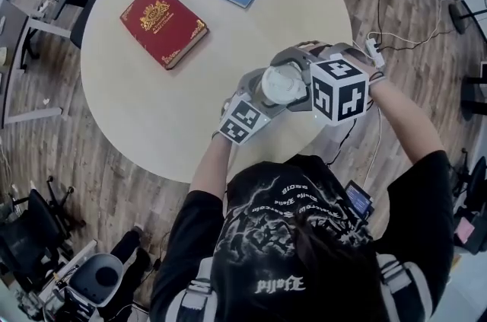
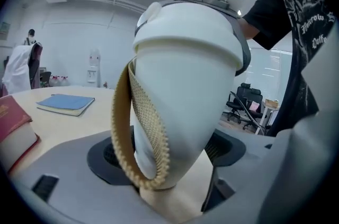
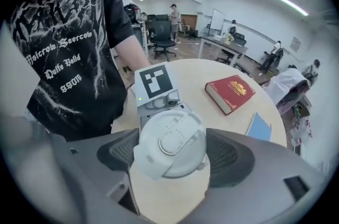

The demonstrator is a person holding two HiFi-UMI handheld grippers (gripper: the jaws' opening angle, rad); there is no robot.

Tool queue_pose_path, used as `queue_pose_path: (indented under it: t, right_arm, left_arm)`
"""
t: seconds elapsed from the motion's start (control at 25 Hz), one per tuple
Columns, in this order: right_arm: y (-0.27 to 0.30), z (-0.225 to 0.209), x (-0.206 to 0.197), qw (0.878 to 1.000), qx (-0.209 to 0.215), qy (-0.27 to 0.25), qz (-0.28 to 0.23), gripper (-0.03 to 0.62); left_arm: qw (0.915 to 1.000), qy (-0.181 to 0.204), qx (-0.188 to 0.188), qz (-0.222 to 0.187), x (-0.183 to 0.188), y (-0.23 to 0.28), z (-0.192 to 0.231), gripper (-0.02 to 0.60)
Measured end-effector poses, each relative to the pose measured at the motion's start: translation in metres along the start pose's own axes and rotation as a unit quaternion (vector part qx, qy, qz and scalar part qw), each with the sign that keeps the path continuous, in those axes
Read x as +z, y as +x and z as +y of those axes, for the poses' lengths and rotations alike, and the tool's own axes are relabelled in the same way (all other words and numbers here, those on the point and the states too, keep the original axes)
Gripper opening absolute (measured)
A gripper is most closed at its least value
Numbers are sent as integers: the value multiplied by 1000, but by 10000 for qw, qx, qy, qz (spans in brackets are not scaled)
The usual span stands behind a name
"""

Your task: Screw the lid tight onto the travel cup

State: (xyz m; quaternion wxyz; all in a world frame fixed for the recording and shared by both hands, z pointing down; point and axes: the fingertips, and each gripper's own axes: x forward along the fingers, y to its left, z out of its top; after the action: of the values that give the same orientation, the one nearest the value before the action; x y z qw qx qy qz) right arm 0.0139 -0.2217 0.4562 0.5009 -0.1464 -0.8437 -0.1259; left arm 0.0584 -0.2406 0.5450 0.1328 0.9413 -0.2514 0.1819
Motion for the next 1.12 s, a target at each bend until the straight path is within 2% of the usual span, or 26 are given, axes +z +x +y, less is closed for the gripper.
queue_pose_path:
  t: [0.28, 0.56, 0.76, 1.12]
  right_arm:
    - [-2, -7, 1, 9907, -743, 1089, -337, 399]
    - [-5, -12, 1, 9671, -1476, 1899, -823, 399]
    - [-6, -12, -1, 9402, -2099, 2489, -1001, 399]
    - [-10, -16, -1, 8768, -3148, 3286, -1552, 400]
  left_arm:
    - [10000, -42, -14, 40, -1, 1, 1, 410]
    - [9999, -61, 62, 74, -2, 0, 2, 410]
    - [10000, -59, 67, 42, -3, 0, 2, 410]
    - [9997, -122, 220, -36, -3, 0, 4, 410]
